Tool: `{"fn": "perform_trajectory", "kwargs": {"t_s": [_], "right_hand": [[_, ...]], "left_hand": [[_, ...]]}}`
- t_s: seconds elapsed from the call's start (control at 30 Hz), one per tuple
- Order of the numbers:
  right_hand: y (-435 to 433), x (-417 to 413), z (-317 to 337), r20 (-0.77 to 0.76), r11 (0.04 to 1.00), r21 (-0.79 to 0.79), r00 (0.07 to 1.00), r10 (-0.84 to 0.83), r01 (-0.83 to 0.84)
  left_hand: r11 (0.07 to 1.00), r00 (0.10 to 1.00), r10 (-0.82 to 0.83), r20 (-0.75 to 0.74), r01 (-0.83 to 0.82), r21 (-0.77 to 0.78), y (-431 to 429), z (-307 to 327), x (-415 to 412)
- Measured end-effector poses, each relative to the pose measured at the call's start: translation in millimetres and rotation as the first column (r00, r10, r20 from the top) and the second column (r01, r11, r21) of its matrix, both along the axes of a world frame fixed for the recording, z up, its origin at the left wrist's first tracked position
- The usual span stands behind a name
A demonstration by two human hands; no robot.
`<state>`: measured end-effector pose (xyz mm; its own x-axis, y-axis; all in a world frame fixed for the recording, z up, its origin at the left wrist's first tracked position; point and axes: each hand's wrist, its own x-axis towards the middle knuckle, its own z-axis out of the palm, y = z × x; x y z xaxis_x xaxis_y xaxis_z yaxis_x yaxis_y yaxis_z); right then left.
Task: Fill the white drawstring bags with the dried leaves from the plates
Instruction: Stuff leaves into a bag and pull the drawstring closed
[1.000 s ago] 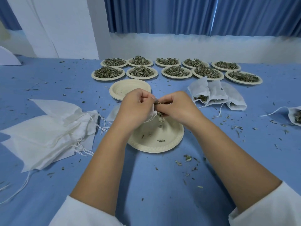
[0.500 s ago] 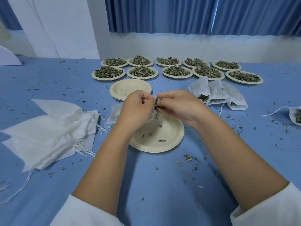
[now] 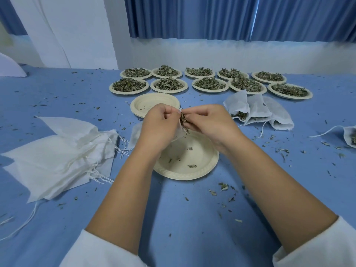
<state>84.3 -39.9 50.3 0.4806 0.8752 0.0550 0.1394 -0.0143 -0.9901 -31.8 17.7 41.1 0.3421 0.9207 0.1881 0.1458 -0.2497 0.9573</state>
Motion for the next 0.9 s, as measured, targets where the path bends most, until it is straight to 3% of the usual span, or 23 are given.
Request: {"fn": "perform_trajectory", "kwargs": {"t_s": [0.17, 0.37, 0.53, 0.63, 0.9], "right_hand": [[0.9, -1.2, -5.0, -0.203, 0.995, 0.095, 0.979, 0.006, 0.014], [8.7, -2.1, -15.1, -0.298, 1.000, -0.017, 0.954, -0.030, 0.026], [7.5, -0.1, -14.0, -0.616, 0.965, 0.030, 0.755, 0.222, -0.260], [8.3, -2.2, -15.8, -0.625, 0.965, 0.076, 0.743, 0.241, -0.250], [12.7, -0.7, -22.3, -0.430, 0.992, 0.008, 0.895, 0.117, -0.126]], "left_hand": [[0.997, 0.997, -0.060, 0.058, 0.063, -0.049, -1.5, 7.5, -4.8], [0.979, 0.985, -0.137, 0.102, 0.151, -0.139, -3.1, 14.4, -13.8], [0.955, 0.968, -0.210, 0.136, 0.233, -0.182, -2.7, 17.9, -19.3], [0.956, 0.973, -0.200, 0.120, 0.220, -0.195, -5.1, 21.0, -20.3], [0.972, 0.972, -0.233, -0.040, 0.232, -0.038, -4.9, 18.3, -18.6]]}}
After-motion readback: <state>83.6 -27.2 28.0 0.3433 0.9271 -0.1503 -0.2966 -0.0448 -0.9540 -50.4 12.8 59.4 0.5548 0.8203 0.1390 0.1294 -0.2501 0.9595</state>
